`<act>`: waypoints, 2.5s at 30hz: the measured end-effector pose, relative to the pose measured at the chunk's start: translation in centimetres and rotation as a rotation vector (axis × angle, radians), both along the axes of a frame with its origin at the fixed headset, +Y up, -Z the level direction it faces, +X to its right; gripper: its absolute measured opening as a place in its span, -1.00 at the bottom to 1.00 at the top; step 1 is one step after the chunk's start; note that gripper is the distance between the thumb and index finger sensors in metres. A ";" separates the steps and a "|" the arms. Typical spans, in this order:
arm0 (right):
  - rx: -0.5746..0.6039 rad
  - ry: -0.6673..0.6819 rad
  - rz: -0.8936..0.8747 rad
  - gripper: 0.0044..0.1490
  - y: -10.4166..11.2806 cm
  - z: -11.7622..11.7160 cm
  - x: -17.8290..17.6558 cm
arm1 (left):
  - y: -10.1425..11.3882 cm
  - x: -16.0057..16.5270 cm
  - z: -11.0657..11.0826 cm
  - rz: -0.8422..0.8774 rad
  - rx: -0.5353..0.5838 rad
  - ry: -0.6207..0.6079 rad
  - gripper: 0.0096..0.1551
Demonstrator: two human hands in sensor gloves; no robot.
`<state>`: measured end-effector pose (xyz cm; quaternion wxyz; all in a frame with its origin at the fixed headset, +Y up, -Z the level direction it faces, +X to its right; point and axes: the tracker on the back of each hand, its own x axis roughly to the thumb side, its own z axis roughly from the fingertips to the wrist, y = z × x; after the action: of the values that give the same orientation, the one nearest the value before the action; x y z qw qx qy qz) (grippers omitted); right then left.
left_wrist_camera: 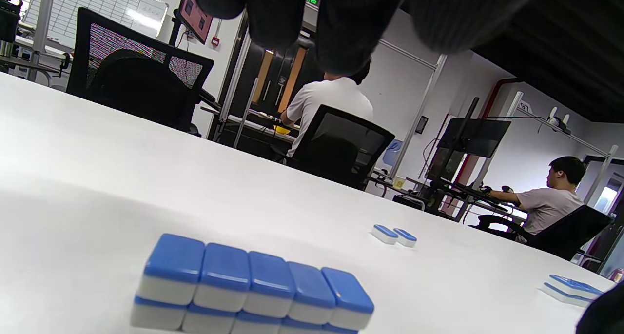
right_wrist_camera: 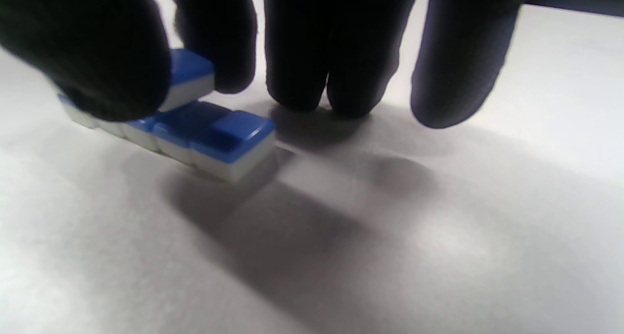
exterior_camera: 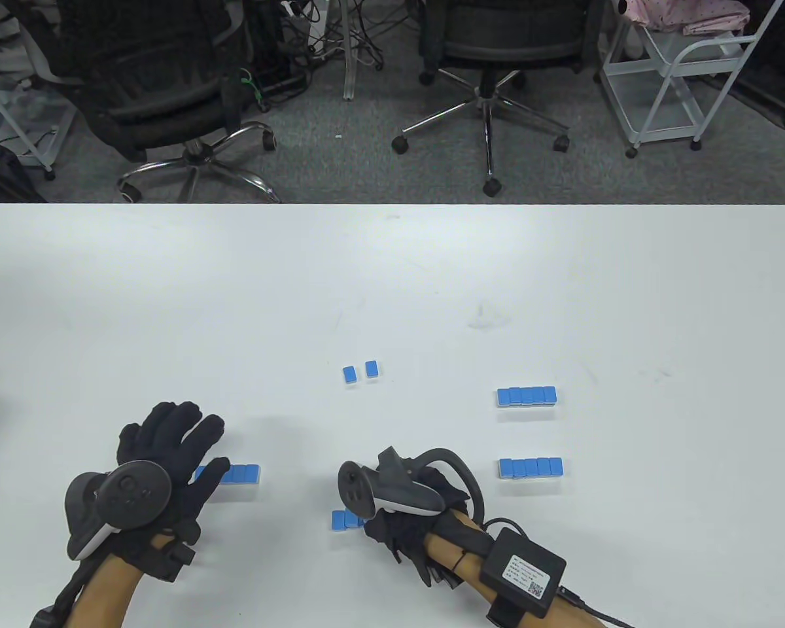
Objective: Build mahjong tile wall
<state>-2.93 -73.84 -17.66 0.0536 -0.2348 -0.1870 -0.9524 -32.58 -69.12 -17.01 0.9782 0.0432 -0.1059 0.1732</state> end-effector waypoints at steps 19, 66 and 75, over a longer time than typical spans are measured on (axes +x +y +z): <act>0.005 0.006 -0.016 -0.19 0.4 0.3 0.0 | 0.1 0.0 0.0 0.001 0.000 -0.004 -0.26; 0.130 -0.043 -0.107 -0.35 2.5 -2.0 1.5 | 0.0 0.1 -0.4 0.003 0.000 -0.009 -0.26; 0.155 0.056 -0.110 -0.13 1.3 1.5 0.8 | 0.0 0.0 -0.2 0.005 -0.009 0.001 -0.26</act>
<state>-2.11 -72.55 -16.14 0.0244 -0.2663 -0.0981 -0.9586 -32.53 -69.14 -17.22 0.9780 0.0391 -0.1044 0.1760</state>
